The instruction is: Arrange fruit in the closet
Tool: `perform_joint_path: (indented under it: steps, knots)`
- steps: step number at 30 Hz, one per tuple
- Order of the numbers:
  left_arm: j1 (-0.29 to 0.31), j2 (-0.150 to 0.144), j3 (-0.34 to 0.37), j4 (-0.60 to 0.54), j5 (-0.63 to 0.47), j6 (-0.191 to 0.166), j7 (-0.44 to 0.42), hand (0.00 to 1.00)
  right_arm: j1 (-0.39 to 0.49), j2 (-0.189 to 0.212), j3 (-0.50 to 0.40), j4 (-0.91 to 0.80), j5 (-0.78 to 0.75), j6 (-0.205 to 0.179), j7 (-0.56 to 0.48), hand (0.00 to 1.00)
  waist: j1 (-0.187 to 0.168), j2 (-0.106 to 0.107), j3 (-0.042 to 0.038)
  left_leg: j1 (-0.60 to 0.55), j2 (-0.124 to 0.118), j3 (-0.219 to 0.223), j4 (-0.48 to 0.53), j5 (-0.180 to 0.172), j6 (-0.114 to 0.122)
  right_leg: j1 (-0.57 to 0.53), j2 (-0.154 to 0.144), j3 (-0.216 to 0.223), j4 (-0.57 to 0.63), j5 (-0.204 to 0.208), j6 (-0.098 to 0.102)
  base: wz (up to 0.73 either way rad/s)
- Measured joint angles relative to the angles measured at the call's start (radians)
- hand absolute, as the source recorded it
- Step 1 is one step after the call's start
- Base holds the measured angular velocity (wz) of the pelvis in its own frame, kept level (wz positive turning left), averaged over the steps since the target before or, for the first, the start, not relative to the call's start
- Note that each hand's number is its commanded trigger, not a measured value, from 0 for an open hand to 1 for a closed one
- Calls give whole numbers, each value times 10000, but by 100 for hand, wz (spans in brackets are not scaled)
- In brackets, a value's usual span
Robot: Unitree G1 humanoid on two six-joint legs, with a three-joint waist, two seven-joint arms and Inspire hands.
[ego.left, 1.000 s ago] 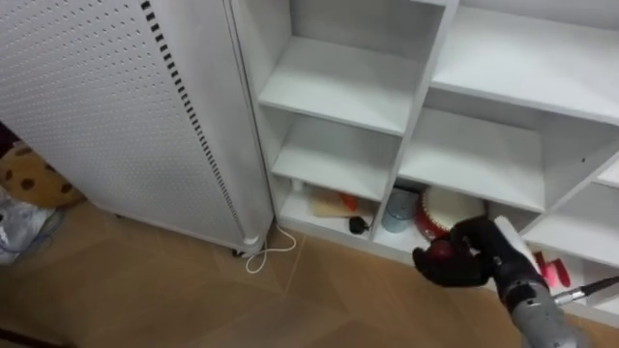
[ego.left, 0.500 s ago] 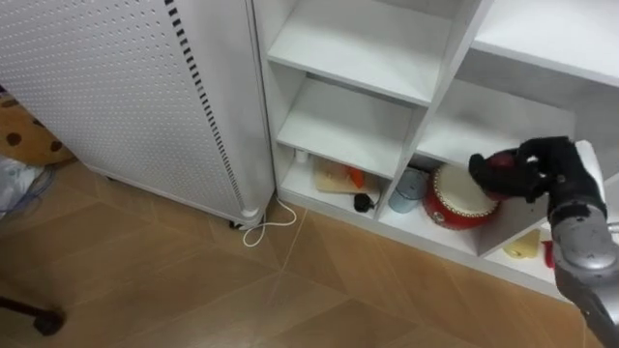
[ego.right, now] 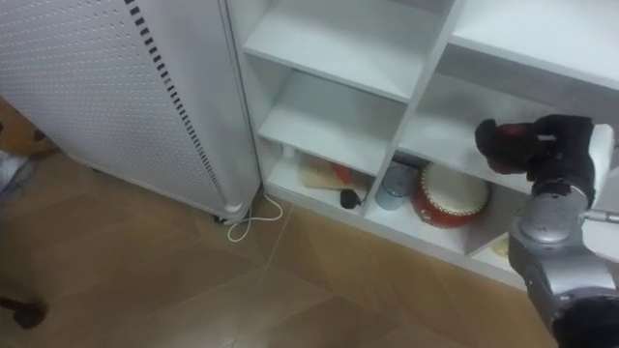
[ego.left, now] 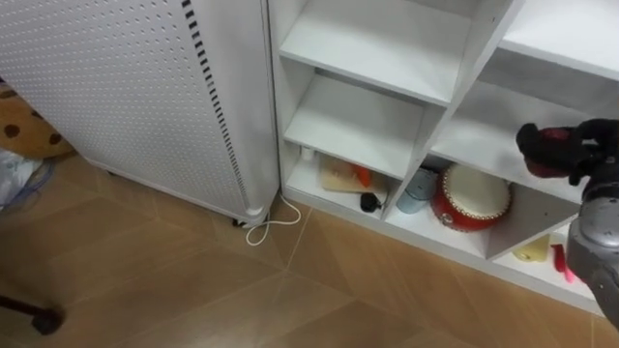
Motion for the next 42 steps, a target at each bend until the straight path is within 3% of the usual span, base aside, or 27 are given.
perform_joint_path:
  steps: [1,15,20,23,29,42]
  knots:
    - [45,44,0,-16,0,14,1,0,-4,-30,-1,0,217,0,-143,0,1,0,0,0,-1,-1,83,-48,10,19,-24,-5,78,-63,4,5]
    - [408,199,35,-19,-195,29,365,0,-244,-259,-151,-90,3550,-2,-1801,0,48,12,-5,22,-130,-25,442,-280,88,122,-228,-25,400,-219,104,1]
    - [708,158,195,-26,-190,-65,363,0,-299,-513,-876,-678,5500,-65,-1789,0,107,181,-71,207,-72,-31,625,-422,248,426,-248,-114,427,-305,229,0]
    - [861,146,210,-25,-182,-63,364,0,-307,-727,-909,-868,5767,-257,-1772,0,152,335,-107,229,-103,38,788,-526,340,421,-280,0,577,-364,344,0]
    - [1043,133,194,-158,-178,-122,364,0,-318,-778,-909,-860,6106,-368,-1683,0,370,541,-144,396,-175,201,921,-630,412,454,-298,286,775,-442,494,-3]
    - [1306,4,115,-354,-163,-62,209,0,-162,-793,-936,-422,6924,-452,-719,0,356,871,-125,1202,-122,198,623,-704,408,1263,-234,200,381,-424,517,-1]
